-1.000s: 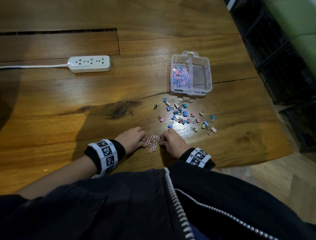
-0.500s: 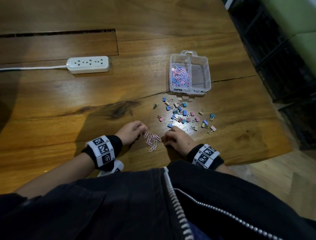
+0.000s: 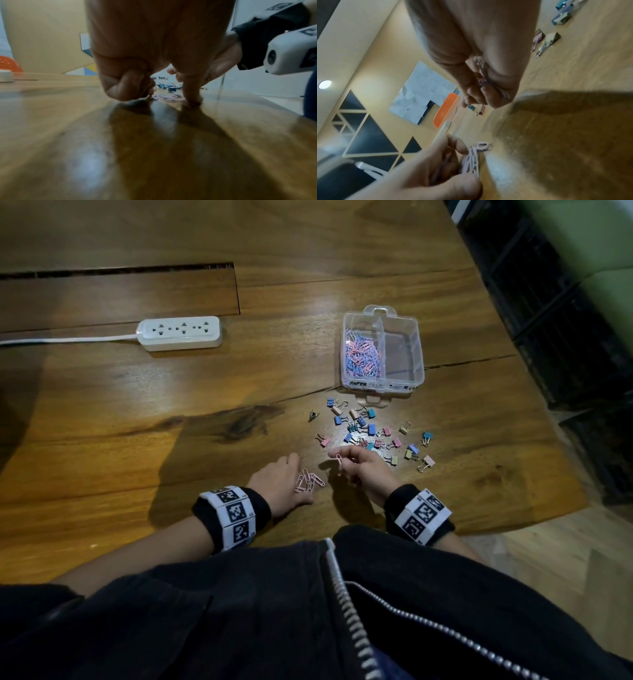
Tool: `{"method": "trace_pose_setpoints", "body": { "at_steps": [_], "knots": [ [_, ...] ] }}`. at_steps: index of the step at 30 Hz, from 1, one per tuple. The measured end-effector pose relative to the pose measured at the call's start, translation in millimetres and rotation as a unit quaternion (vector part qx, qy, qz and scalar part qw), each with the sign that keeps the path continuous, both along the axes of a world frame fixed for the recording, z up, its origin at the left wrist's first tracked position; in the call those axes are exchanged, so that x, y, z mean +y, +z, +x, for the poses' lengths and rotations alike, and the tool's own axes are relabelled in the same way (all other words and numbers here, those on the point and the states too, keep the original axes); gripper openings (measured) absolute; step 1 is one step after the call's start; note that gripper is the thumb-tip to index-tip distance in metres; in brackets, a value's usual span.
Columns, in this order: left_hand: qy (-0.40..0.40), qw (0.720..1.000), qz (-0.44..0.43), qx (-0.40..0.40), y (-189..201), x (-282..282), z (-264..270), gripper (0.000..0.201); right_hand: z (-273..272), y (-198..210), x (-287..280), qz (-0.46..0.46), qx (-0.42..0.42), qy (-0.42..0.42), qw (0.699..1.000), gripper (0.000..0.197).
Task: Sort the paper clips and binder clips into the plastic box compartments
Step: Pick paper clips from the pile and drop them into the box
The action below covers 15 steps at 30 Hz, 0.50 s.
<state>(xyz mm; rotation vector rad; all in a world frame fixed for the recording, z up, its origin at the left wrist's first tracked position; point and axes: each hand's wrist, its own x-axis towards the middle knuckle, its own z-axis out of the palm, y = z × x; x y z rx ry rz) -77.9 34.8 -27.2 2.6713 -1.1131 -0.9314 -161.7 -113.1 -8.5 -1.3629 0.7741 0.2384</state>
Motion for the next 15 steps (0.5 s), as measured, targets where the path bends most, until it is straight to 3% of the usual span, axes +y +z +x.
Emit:
{"method": "trace_pose_setpoints", "body": {
  "at_steps": [3,6,10,13,15],
  "knots": [
    [-0.019,0.999,-0.03,0.03,-1.8,-2.0,-5.6,0.042,2.5,4.1,0.2,0.06,0.02,-0.017,0.998,0.022],
    [-0.046,0.998,-0.032,0.006,0.3,-2.7,-7.3,0.036,3.9,3.3,3.3,0.049,0.038,0.007,0.998,0.024],
    [-0.093,0.994,-0.005,-0.049,1.5,0.1,-5.7,0.042,3.9,-4.9,13.1,-0.113,0.039,0.109,0.987,0.02],
    [-0.132,0.99,0.009,-0.05,-0.1,3.7,-1.2,0.045,5.1,-15.5,21.5,-0.324,0.035,0.228,0.917,0.027],
    [-0.122,0.992,-0.004,-0.014,0.8,5.7,4.0,0.042,6.8,-19.3,24.8,-0.387,0.013,0.263,0.883,0.03]
  ]
}}
